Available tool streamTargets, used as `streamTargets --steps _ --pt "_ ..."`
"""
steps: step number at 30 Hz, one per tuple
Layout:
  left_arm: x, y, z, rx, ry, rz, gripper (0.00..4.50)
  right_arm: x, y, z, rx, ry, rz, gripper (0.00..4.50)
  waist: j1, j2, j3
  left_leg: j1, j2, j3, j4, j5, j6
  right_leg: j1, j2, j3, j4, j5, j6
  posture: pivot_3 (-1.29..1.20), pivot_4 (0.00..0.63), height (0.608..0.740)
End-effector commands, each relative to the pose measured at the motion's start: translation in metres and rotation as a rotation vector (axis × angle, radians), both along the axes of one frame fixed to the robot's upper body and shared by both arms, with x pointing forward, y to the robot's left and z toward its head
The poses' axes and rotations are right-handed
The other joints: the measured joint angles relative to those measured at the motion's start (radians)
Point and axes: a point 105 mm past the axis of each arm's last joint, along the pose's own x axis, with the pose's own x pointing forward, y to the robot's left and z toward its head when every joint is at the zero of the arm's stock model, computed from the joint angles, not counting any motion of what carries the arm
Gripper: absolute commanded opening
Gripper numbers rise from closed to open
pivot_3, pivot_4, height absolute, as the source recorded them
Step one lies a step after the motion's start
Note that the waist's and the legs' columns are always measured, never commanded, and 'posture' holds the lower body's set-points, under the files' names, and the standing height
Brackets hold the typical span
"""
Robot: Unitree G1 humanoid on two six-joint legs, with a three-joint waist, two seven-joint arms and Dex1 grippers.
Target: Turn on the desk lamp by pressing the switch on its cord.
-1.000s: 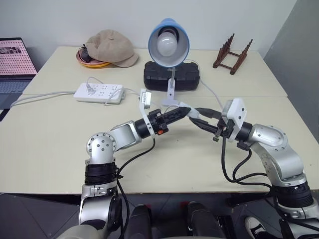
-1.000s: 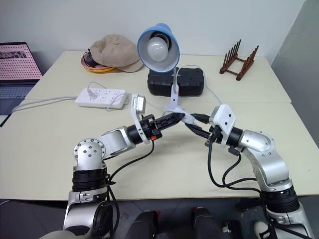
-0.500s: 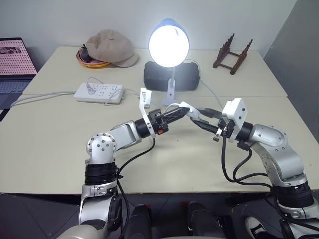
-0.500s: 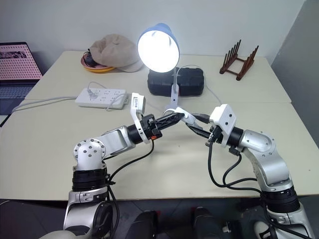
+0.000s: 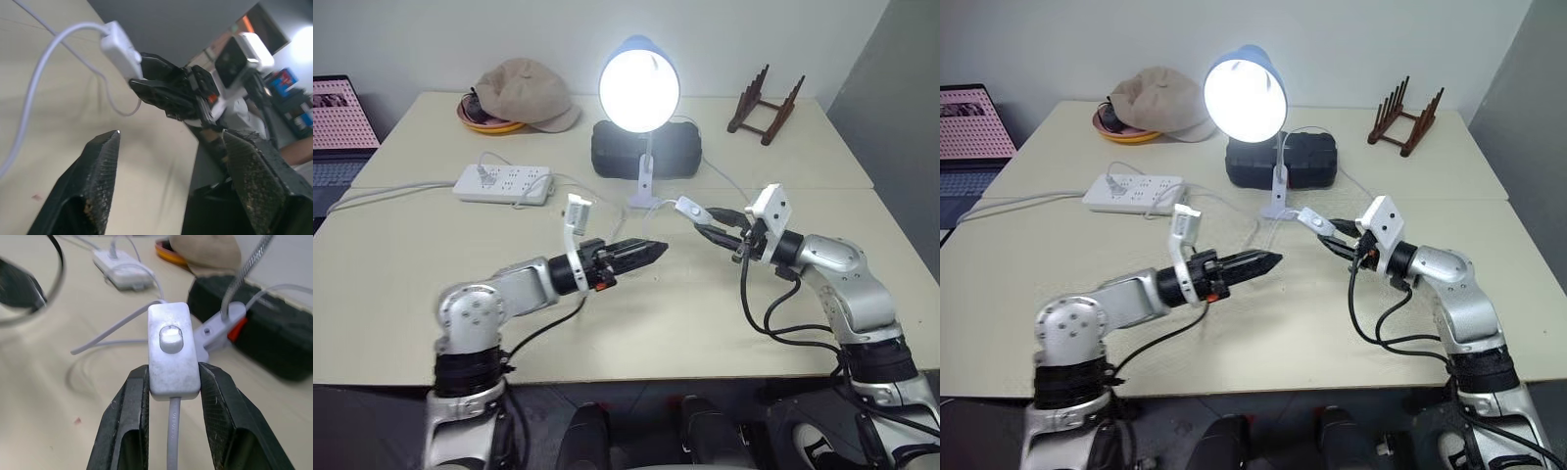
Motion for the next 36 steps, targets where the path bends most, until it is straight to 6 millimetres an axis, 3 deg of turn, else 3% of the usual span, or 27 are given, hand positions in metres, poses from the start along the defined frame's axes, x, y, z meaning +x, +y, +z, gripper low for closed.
streamTargets --steps 1,6,11,12,20,24,30,32,36 --pt "-0.014 0.011 0.018 0.199 -0.245 -0.032 4.47 0.01 -0.007 -0.016 -0.078 0.059 -0.007 1.08 0.0 0.001 0.0 0.0 0.0 0.0 0.0 0.0 0.0 0.0 0.0 0.0 -0.001 0.0 0.0 0.0 0.15 0.74" --pt "-0.012 0.033 0.014 0.469 -0.444 -0.035 4.47 0.023 -0.015 -0.046 -0.142 0.196 -0.021 1.08 -0.004 0.0 0.0 0.0 -0.001 0.002 -0.001 0.0 0.0 0.0 -0.002 0.001 -0.003 0.0 0.0 0.0 0.15 0.74" --pt "-0.006 0.039 0.013 0.488 -0.473 -0.037 4.47 0.024 -0.019 -0.056 -0.164 0.244 0.0 1.08 0.0 0.0 0.0 -0.002 -0.001 0.002 -0.002 0.0 0.0 -0.001 -0.002 0.001 -0.003 -0.001 -0.001 0.0 0.15 0.74" --pt "-0.005 0.041 0.012 0.486 -0.467 -0.038 4.5 0.024 -0.02 -0.055 -0.152 0.247 -0.001 1.43 0.0 0.001 0.0 -0.002 0.0 0.002 -0.002 0.0 0.0 -0.001 -0.002 0.0 -0.003 -0.001 -0.001 0.0 0.15 0.74" --pt "0.005 0.055 0.023 0.404 -0.385 0.024 4.5 0.005 -0.031 -0.027 -0.109 0.224 0.058 3.35 0.0 0.001 0.001 -0.003 0.0 0.002 -0.004 0.0 0.0 -0.003 -0.001 0.0 -0.003 -0.001 0.0 0.0 0.15 0.74" --pt "0.014 0.076 0.03 0.406 -0.357 0.071 4.5 -0.015 -0.049 0.012 -0.093 0.177 0.061 4.37 0.0 0.002 0.001 -0.003 0.0 0.002 -0.005 0.0 0.0 -0.004 -0.001 0.0 -0.002 -0.001 0.0 0.0 0.15 0.74" --pt "0.017 0.093 0.032 0.461 -0.344 0.077 4.5 -0.04 -0.057 0.038 -0.067 0.18 0.06 4.44 -0.001 0.002 0.001 -0.003 0.0 0.002 -0.005 0.0 0.0 -0.005 -0.001 0.0 -0.002 -0.001 -0.001 0.0 0.15 0.74" --pt "0.019 0.099 0.029 0.478 -0.328 0.076 4.5 -0.051 -0.058 0.037 -0.064 0.205 0.064 4.44 -0.001 0.002 0.001 -0.003 0.0 0.002 -0.005 0.0 0.0 -0.005 -0.001 0.0 -0.002 -0.001 -0.001 0.0 0.15 0.74" --pt "0.024 0.102 0.024 0.509 -0.348 0.078 4.5 -0.053 -0.06 0.034 -0.047 0.21 0.025 4.44 0.001 0.002 0.002 -0.003 0.0 0.002 -0.006 0.0 0.0 -0.006 -0.001 0.0 -0.002 -0.002 -0.002 0.0 0.15 0.74"
